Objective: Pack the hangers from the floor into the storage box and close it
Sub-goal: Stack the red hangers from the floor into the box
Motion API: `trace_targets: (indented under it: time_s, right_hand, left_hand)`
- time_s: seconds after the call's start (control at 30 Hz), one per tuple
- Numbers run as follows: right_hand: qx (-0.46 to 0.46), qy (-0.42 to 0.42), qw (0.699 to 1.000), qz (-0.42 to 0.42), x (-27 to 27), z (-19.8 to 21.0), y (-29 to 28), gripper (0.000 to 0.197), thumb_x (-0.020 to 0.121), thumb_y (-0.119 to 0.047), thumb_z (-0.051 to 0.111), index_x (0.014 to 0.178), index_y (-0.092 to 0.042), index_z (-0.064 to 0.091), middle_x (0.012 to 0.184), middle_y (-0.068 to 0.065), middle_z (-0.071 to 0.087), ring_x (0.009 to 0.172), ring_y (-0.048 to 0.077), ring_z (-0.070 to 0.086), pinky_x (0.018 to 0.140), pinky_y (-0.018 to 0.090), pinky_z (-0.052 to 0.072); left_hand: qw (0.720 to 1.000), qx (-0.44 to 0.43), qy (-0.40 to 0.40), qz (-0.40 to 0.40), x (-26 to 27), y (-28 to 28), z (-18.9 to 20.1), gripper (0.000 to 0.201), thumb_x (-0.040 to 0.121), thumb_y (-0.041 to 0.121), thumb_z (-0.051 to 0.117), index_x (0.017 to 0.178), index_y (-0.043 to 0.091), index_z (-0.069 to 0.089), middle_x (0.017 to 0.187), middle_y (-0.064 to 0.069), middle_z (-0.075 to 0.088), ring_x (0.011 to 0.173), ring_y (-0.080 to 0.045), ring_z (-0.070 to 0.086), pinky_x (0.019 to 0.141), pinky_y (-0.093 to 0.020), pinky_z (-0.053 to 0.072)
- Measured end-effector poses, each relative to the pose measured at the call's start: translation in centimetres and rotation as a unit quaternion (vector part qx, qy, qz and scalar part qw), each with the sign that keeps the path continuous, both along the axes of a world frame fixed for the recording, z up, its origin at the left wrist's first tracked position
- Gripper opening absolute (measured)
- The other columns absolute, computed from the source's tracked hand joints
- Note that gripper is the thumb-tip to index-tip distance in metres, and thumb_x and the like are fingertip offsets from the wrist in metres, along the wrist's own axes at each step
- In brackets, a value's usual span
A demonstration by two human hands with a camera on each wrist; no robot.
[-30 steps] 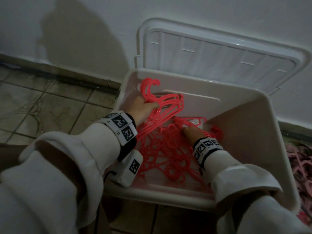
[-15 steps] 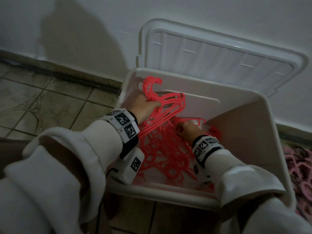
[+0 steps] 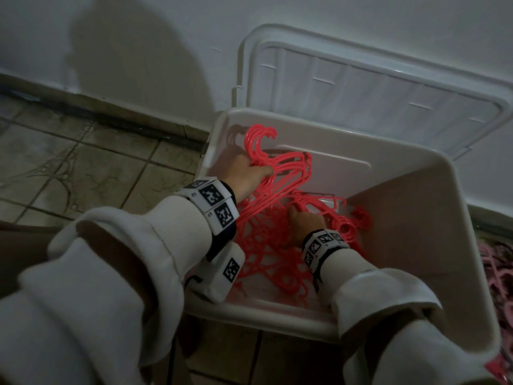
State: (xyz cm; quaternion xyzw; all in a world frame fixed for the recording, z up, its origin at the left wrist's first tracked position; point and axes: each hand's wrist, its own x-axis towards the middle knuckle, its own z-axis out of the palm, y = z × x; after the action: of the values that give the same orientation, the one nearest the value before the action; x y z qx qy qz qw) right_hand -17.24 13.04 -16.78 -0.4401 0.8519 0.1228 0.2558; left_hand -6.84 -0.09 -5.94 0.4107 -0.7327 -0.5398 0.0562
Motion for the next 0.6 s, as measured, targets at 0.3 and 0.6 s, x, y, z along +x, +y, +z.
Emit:
trace_targets:
  time_s: [0.3, 0.6]
  right_hand:
    - [-0.139, -0.185, 0.973, 0.006, -2.0, 1.0, 1.4, 0.096, 0.070, -0.019, 0.078, 0.145, -0.009, 0.019, 0.116, 0.022, 0.060, 0.107, 0.033, 0.058, 0.092, 0.034, 0.044]
    - [-0.289, -0.133, 0.946, -0.062, -3.3, 2.7, 1.9, 0.023, 0.085, -0.034, 0.064, 0.074, -0.022, 0.048, 0.072, 0.005, 0.054, 0.070, 0.019, 0.053, 0.061, 0.021, 0.027]
  left_hand:
    - [1.000, 0.009, 0.006, -0.004, -0.1, 0.5, 0.7, 0.012, 0.085, 0.018, 0.061, 0.077, 0.012, 0.066, 0.052, 0.001, 0.051, 0.025, 0.000, 0.040, 0.036, -0.014, 0.033]
    - [0.996, 0.031, 0.065, 0.051, -0.5, 0.6, 1.6, 0.012, 0.067, 0.029, 0.065, 0.064, 0.018, 0.064, 0.072, -0.009, 0.064, 0.067, -0.023, 0.058, 0.068, -0.035, 0.045]
